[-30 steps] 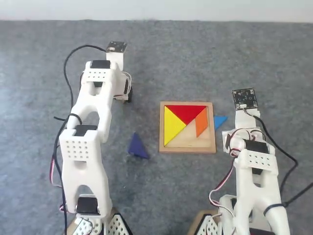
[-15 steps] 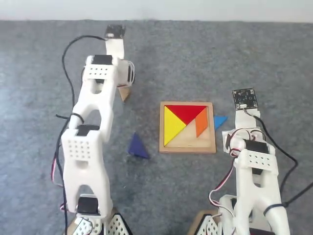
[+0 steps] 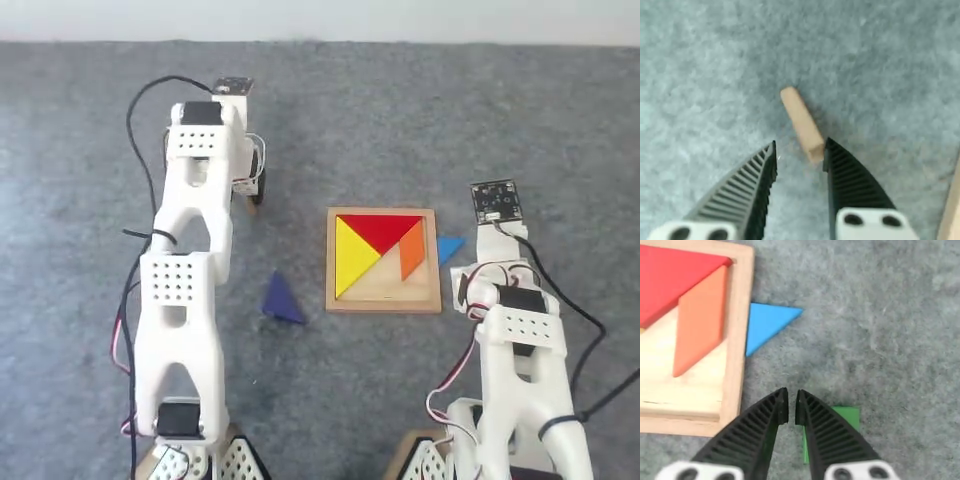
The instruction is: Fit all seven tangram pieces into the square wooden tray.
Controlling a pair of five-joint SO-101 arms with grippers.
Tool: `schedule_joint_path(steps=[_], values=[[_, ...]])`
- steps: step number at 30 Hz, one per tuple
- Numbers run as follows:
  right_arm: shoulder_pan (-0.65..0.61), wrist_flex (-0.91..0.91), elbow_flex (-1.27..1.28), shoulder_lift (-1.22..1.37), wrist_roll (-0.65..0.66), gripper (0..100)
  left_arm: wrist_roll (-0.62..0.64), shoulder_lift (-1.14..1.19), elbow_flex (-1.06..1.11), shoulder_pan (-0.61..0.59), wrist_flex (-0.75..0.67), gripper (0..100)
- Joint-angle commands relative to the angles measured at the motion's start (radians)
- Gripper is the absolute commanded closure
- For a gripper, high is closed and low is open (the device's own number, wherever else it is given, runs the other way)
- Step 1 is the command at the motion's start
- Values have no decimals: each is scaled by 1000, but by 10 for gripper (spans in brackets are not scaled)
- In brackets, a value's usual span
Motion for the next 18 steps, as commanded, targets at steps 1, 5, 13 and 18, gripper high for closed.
schedule_joint_path(steps=[1, 5, 13, 18], values=[[-2, 12, -5, -31, 12, 954, -54, -87, 93, -31, 37, 884], [-2, 12, -5, -31, 12, 954, -68, -117, 119, -83, -21, 885], [-2, 12, -5, -31, 12, 954, -68, -141, 38, -98, -63, 806], [-2, 12, -5, -31, 14, 954, -78, -132, -94, -95, -66, 786]])
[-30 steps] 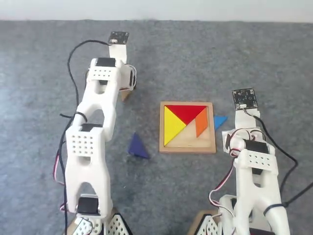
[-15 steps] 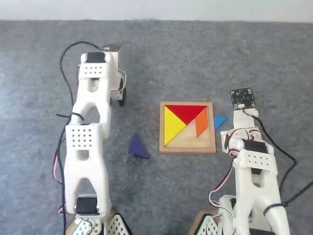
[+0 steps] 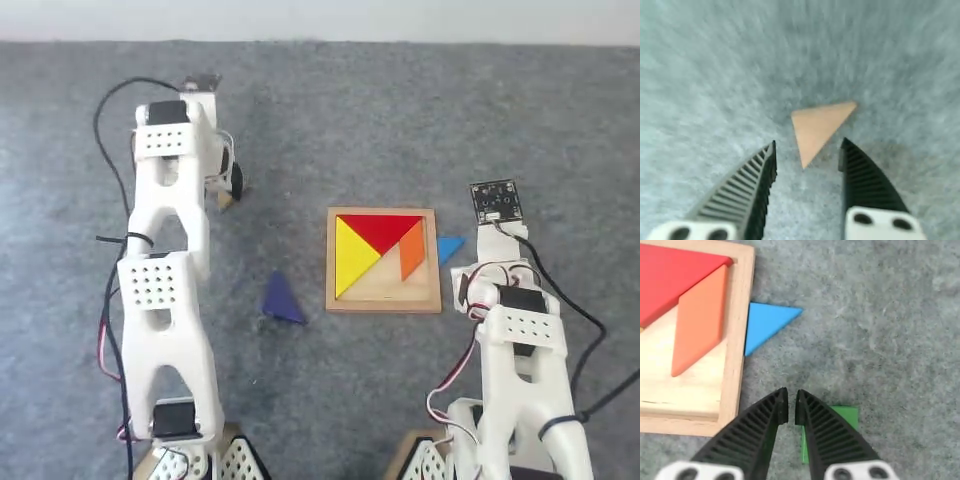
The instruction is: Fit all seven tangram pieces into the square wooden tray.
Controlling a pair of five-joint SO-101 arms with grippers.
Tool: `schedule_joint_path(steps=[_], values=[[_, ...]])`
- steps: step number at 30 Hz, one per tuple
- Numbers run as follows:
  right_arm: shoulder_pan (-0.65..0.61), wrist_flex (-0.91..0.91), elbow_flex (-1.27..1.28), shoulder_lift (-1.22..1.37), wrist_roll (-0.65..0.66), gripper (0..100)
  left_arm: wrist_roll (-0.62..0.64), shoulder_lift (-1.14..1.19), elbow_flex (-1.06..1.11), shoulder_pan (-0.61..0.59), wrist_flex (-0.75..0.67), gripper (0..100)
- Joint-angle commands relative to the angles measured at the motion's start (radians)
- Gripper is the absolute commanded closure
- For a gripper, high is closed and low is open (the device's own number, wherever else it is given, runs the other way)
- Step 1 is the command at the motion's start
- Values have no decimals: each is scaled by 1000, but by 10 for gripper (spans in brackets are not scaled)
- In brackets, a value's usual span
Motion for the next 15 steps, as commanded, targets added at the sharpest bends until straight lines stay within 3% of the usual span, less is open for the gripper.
schedule_joint_path(steps=[1, 11, 15], values=[[-8, 12, -5, -31, 14, 954, -29, -72, -108, -3, -28, 786], [-10, 7, -5, -31, 14, 954, -446, 44, -94, 29, -57, 786], [-10, 8, -5, -31, 14, 954, -494, 107, -94, 46, -55, 786]])
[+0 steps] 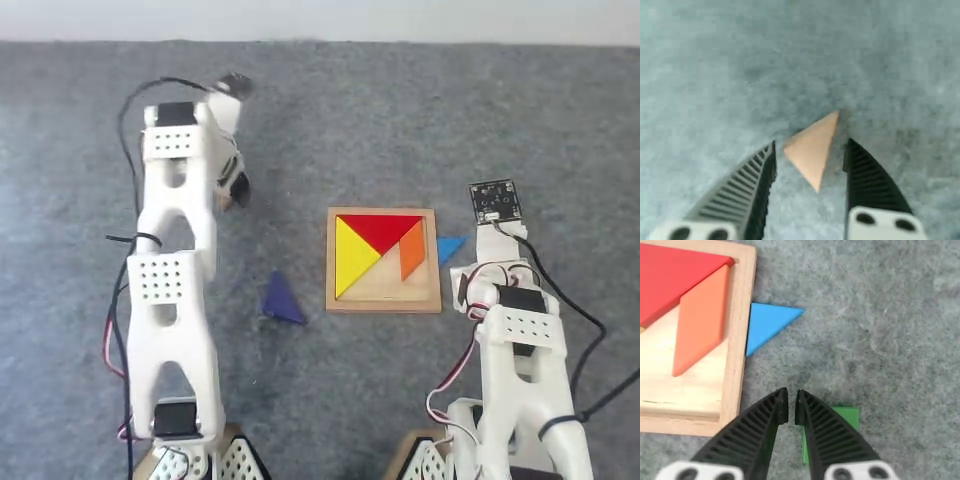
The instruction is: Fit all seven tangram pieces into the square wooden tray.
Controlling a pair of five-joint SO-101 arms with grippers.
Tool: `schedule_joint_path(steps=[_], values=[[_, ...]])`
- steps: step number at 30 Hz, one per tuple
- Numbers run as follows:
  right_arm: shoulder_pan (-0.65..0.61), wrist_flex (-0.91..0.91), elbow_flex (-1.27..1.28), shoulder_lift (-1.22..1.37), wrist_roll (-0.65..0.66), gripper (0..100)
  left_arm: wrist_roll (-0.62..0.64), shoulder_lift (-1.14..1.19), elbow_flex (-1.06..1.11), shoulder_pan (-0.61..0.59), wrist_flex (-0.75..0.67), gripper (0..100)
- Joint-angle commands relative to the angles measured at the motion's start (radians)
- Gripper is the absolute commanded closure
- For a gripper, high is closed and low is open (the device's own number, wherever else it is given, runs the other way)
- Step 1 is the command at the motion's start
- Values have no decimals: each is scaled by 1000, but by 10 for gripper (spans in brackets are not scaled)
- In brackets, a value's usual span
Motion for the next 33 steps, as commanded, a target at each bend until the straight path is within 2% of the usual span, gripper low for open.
schedule_joint_path(steps=[1, 6, 10, 12, 19, 26, 33], values=[[-7, 8, -5, -31, 14, 954, -40, 8, -31, 14, -3, 786], [-7, 8, -5, -31, 14, 954, -40, 23, -31, 11, 40, 791], [-7, 8, -5, -31, 14, 954, -29, 25, -22, 18, 141, 821], [-7, 10, -5, -31, 14, 954, 38, 23, 5, 18, 138, 846], [-7, 10, -5, -31, 14, 954, 161, -21, 143, 21, 140, 852], [-7, 7, -5, -31, 14, 954, 213, -374, 369, 52, 138, 878], [-2, 10, -5, -36, 14, 954, 305, -812, 734, 269, 94, 877]])
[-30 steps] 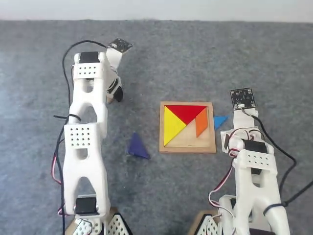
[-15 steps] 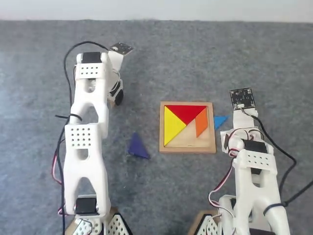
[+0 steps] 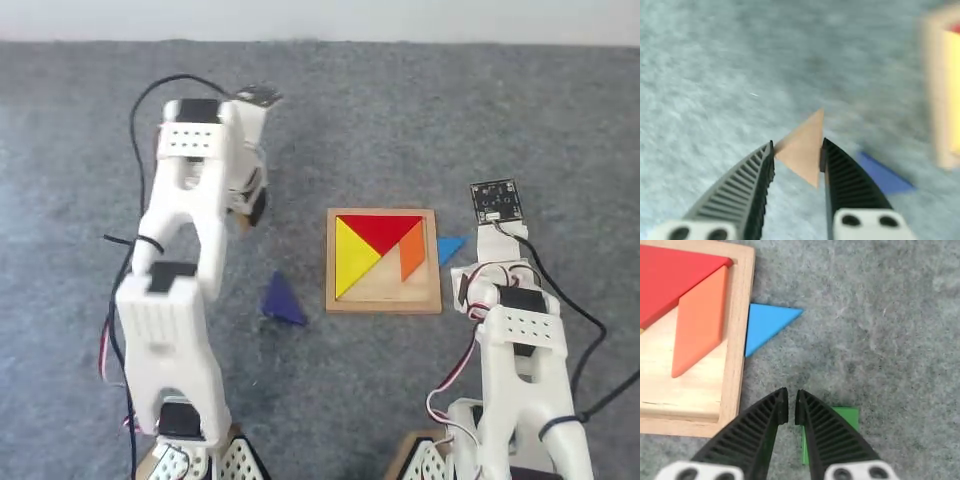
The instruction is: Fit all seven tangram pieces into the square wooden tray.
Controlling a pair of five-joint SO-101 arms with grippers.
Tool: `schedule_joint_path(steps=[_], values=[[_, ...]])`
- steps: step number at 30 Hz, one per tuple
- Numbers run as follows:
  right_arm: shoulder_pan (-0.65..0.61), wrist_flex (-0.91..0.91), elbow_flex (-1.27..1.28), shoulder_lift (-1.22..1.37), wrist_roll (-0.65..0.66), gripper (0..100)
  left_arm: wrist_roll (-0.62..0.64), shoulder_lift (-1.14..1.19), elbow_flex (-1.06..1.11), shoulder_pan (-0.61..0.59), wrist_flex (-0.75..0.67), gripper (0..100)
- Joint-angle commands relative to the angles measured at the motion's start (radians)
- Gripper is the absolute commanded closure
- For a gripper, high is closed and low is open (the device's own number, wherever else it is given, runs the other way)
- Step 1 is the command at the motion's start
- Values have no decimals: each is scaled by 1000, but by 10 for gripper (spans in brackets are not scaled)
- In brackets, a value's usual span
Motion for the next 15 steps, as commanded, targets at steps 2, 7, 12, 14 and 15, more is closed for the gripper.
schedule_joint_path(steps=[2, 7, 12, 14, 15], values=[[-1, 12, -5, -39, 14, 954, 109, -301, 191, 181, -49, 877], [45, 12, -5, -42, 14, 954, 259, -339, 351, 371, -241, 877], [140, 1, -14, -42, 5, 954, 402, -261, 381, 482, -400, 877], [140, 1, -14, -42, 5, 954, 417, -222, 381, 519, -442, 878], [139, 1, -14, -42, 5, 954, 427, -201, 381, 532, -454, 878]])
